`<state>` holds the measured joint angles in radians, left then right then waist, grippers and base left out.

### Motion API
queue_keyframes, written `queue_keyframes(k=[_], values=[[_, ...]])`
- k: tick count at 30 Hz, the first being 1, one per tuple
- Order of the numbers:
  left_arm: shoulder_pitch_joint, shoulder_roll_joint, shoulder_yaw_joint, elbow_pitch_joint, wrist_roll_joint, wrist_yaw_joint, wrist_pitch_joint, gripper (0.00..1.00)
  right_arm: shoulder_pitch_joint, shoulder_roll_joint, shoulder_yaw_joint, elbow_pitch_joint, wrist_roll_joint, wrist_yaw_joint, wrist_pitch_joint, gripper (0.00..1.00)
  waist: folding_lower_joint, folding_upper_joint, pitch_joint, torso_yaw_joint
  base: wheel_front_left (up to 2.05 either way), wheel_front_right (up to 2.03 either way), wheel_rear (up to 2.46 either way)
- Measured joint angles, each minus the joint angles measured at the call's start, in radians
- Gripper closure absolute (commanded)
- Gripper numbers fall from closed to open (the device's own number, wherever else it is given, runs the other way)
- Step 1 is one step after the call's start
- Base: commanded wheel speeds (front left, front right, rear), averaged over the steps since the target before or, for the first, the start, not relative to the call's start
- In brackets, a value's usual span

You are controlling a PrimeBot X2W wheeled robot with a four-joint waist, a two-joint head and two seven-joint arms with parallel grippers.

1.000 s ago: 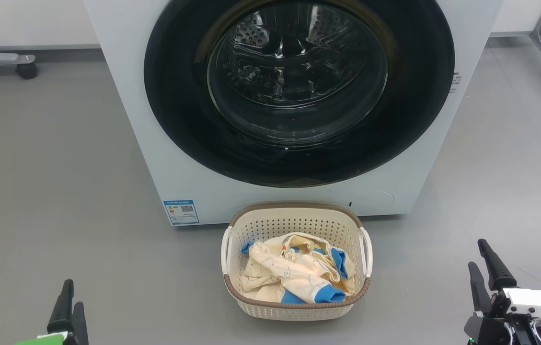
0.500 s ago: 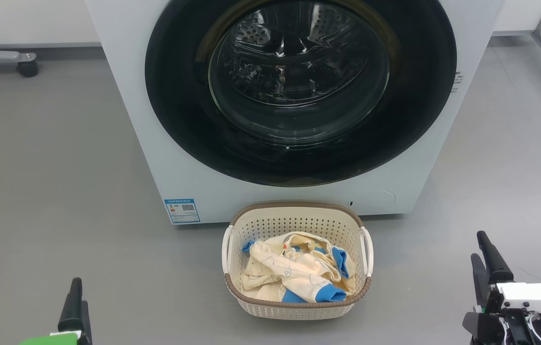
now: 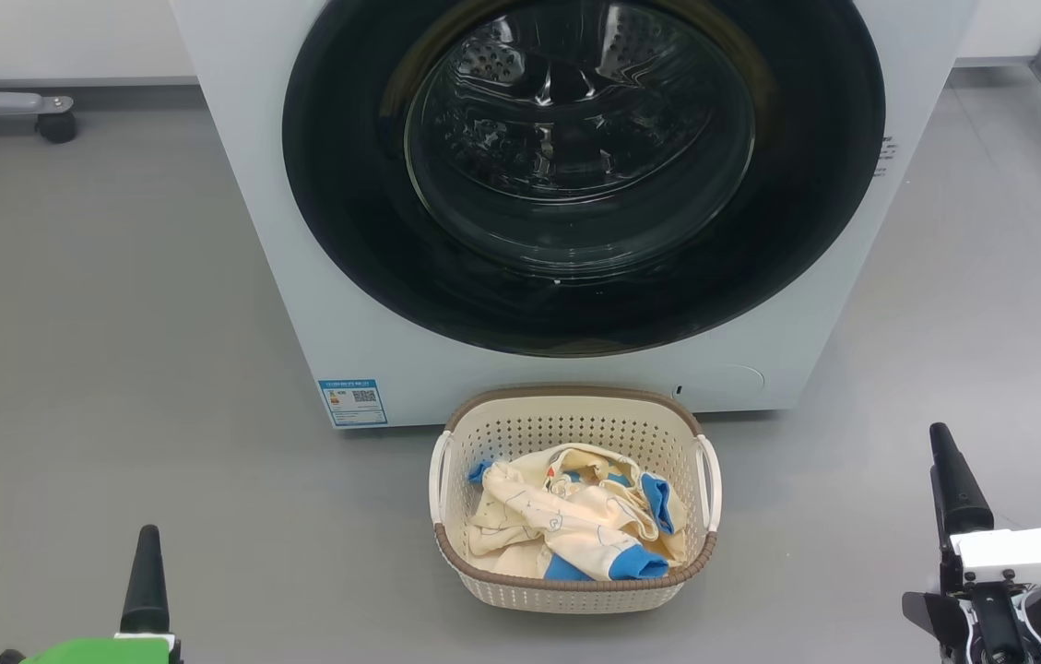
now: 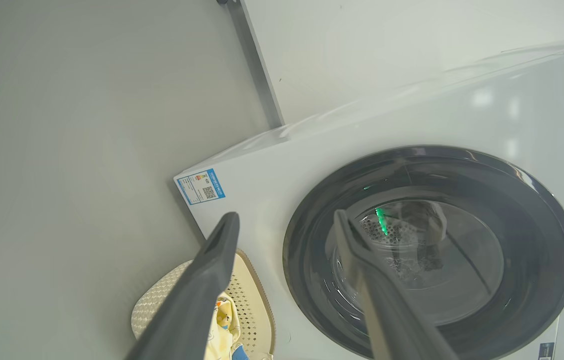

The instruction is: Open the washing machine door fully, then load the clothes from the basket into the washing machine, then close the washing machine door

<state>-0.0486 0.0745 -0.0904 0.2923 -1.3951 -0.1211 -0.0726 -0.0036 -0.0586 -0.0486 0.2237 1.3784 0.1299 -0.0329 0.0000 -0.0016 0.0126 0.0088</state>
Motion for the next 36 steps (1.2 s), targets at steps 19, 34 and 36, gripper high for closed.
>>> queue_keyframes(k=[19, 34, 36], values=[[-0.002, 0.001, -0.02, -0.033, 0.377, 0.0, -0.053, 0.0, 0.0, -0.045, 0.068, -0.058, -0.354, 0.0, -0.064, 0.0, 0.0, 0.0, -0.001, 0.015, 0.0, 0.0, 0.0], [-0.003, 0.008, -0.04, -0.058, 0.723, 0.0, -0.088, 0.0, 0.003, -0.083, 0.135, -0.059, -0.684, 0.0, -0.109, 0.0, 0.0, 0.0, -0.001, 0.024, 0.0, 0.0, 0.0], [-0.002, 0.008, -0.041, -0.058, 0.765, 0.0, -0.096, 0.0, 0.006, -0.083, 0.135, -0.057, -0.721, 0.0, -0.117, 0.0, 0.0, 0.0, -0.001, 0.024, 0.0, 0.0, 0.0]])
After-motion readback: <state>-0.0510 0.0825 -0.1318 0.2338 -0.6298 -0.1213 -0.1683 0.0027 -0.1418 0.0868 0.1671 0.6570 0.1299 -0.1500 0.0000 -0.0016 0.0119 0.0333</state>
